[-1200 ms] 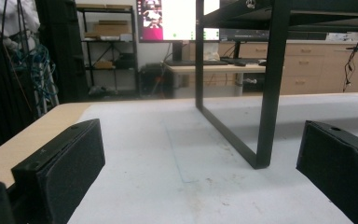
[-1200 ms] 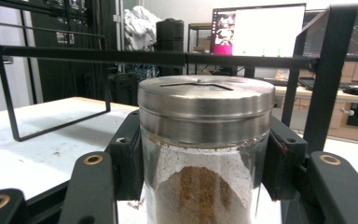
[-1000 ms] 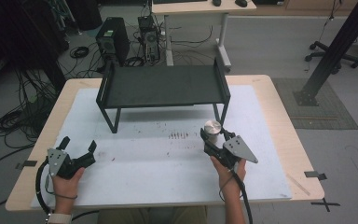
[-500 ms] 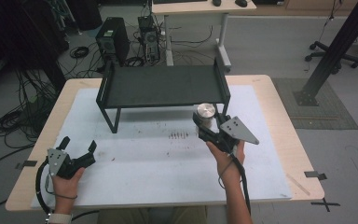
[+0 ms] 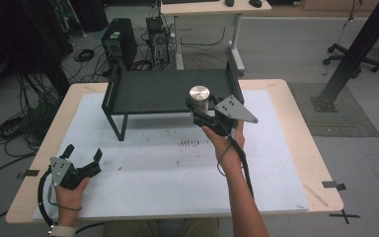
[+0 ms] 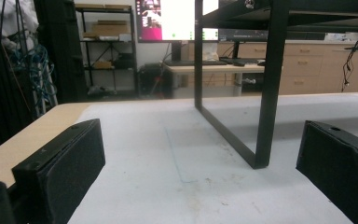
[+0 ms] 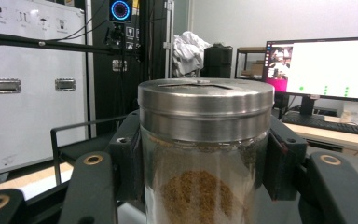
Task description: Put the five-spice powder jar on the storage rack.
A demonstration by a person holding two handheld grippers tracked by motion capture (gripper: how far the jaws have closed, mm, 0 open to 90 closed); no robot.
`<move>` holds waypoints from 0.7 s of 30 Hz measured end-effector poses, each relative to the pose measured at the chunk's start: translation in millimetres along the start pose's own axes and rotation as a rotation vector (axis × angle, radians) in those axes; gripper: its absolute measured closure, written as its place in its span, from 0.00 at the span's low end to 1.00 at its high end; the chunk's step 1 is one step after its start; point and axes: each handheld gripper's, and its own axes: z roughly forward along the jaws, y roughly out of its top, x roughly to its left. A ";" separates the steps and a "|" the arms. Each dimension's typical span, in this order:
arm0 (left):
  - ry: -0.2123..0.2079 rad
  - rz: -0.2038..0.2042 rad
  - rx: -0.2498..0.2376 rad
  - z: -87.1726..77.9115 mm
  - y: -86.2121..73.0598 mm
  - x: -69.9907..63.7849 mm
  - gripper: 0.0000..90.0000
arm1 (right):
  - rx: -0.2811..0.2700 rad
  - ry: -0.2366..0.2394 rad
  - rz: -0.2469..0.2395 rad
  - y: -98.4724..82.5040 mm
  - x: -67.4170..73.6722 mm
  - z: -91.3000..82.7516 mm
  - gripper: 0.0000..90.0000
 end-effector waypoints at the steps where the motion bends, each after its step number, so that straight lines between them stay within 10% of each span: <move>1: 0.000 0.000 0.000 0.0 0.0 0.0 0.01 | 0.000 0.003 0.002 1.5 -0.1 3.8 0.48; 21: -0.002 0.001 -0.002 -0.1 -0.1 -0.1 0.02 | 0.027 0.045 0.001 12.0 5.2 80.4 0.48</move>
